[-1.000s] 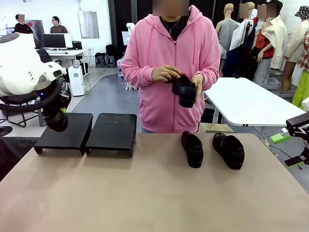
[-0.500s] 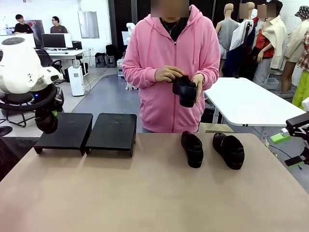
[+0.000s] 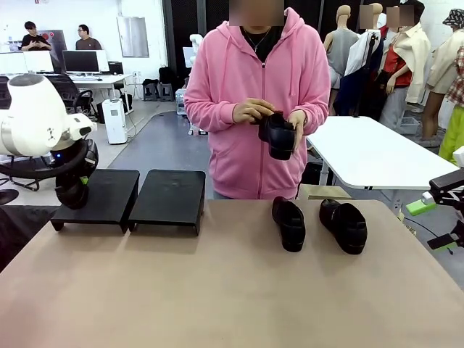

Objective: Organize the shoes by placing them on the stand.
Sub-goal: Place the Shoe from the middle of the table onto the Shoes Stand, then pick up one Shoe and place it in the middle of the table.

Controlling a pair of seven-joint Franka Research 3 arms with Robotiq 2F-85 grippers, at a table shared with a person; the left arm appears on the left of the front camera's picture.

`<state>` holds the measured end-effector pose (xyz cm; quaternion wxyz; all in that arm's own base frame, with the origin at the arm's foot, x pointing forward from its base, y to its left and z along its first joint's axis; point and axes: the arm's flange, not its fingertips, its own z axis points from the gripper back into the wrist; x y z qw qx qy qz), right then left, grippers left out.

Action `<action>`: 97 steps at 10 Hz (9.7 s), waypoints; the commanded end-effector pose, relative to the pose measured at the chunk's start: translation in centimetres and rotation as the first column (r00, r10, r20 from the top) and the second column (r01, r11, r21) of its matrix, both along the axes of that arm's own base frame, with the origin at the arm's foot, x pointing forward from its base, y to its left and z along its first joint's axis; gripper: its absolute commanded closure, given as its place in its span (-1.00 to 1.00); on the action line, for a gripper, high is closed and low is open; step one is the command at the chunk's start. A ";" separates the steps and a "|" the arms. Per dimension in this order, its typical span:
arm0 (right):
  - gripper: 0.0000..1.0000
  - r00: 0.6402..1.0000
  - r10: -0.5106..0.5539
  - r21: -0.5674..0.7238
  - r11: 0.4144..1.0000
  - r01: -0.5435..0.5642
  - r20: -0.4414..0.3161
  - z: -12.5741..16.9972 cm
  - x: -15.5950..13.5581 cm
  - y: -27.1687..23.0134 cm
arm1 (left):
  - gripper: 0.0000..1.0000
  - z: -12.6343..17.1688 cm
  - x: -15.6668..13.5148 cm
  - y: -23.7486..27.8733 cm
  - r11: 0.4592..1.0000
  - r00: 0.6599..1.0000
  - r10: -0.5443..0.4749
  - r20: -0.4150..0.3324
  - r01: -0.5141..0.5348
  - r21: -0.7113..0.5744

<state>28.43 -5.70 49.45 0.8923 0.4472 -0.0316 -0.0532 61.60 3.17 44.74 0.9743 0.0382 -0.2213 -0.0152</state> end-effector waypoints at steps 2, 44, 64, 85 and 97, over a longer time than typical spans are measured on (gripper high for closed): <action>-1.00 1.000 0.012 0.025 1.000 -0.012 0.024 0.2 0.3 -0.1 | 1.00 -0.9 -0.1 -0.1 0.997 0.999 0.006 0.048 -0.010 0.070; -1.00 0.993 0.116 -0.544 0.833 -0.097 0.001 3.0 7.2 9.3 | -1.00 10.7 -32.8 3.5 0.541 0.975 -0.144 -0.169 -0.065 -0.838; -1.00 0.980 0.126 -0.526 0.829 -0.191 -0.156 6.8 16.9 11.6 | -1.00 10.7 -32.8 3.5 0.541 0.975 -0.144 -0.169 -0.065 -0.838; -1.00 0.980 0.114 -0.733 0.650 -0.200 -0.166 -14.2 36.3 30.1 | -1.00 10.7 -32.8 3.5 0.541 0.975 -0.144 -0.169 -0.065 -0.838; 1.00 0.992 -0.017 -0.751 0.654 -0.085 -0.127 -13.1 35.0 29.3 | -1.00 10.7 -32.8 3.5 0.541 0.975 -0.144 -0.169 -0.065 -0.838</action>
